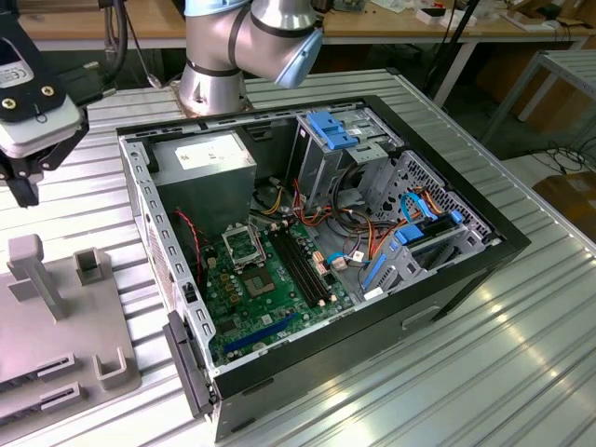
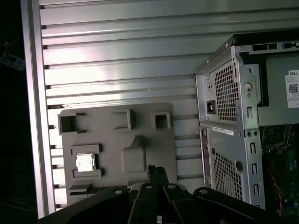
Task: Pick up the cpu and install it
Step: 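Reach for the cpu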
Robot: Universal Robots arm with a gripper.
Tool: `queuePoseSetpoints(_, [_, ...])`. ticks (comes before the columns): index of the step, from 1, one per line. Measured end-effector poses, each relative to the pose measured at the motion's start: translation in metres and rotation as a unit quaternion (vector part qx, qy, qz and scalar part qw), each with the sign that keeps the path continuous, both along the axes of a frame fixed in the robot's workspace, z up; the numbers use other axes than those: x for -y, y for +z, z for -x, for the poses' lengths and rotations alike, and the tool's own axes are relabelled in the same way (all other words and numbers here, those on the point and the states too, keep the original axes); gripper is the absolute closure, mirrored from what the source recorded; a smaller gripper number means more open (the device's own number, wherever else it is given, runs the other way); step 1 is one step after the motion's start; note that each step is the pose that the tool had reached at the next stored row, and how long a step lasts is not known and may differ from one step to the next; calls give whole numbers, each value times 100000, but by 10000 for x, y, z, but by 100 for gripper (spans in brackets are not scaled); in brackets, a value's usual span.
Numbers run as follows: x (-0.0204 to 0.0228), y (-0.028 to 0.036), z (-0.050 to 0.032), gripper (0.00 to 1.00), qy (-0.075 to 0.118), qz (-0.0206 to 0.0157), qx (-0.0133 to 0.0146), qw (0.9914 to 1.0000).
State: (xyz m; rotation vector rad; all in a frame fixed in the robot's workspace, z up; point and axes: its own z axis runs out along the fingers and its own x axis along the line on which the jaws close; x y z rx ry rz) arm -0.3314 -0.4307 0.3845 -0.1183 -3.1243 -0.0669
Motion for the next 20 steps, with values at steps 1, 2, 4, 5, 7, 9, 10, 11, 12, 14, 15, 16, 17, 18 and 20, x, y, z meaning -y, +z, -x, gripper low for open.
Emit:
queuePoseSetpoints(1, [3, 0, 16, 89, 3, 2, -1, 100000])
queuePoseSetpoints(2, [5, 0, 31, 89, 3, 5, -5, 100000])
queuePoseSetpoints(4, [10, -1, 65, 89, 4, 5, -3, 100000])
queuePoseSetpoints(5, [13, -1, 80, 89, 4, 9, -6, 100000])
queuePoseSetpoints(7, [18, -3, 117, 89, -2, 3, -5, 100000])
queuePoseSetpoints(9, [24, -5, 165, 89, 0, 3, -4, 100000])
queuePoseSetpoints(10, [28, -6, 198, 89, -2, 3, -2, 100000])
queuePoseSetpoints(11, [32, -7, 231, 89, -2, 5, -6, 100000])
queuePoseSetpoints(12, [34, -7, 253, 89, 0, 7, -8, 100000])
queuePoseSetpoints(14, [38, -9, 285, 89, 2, 4, -4, 100000])
queuePoseSetpoints(15, [42, -10, 317, 89, 0, 2, -1, 100000])
queuePoseSetpoints(16, [44, -11, 335, 89, -1, 2, -2, 100000])
queuePoseSetpoints(17, [46, -11, 350, 89, 4, 5, -7, 100000])
queuePoseSetpoints(18, [48, -12, 372, 89, 2, 5, -5, 100000])
queuePoseSetpoints(20, [53, -13, 413, 89, 2, 8, -9, 100000])
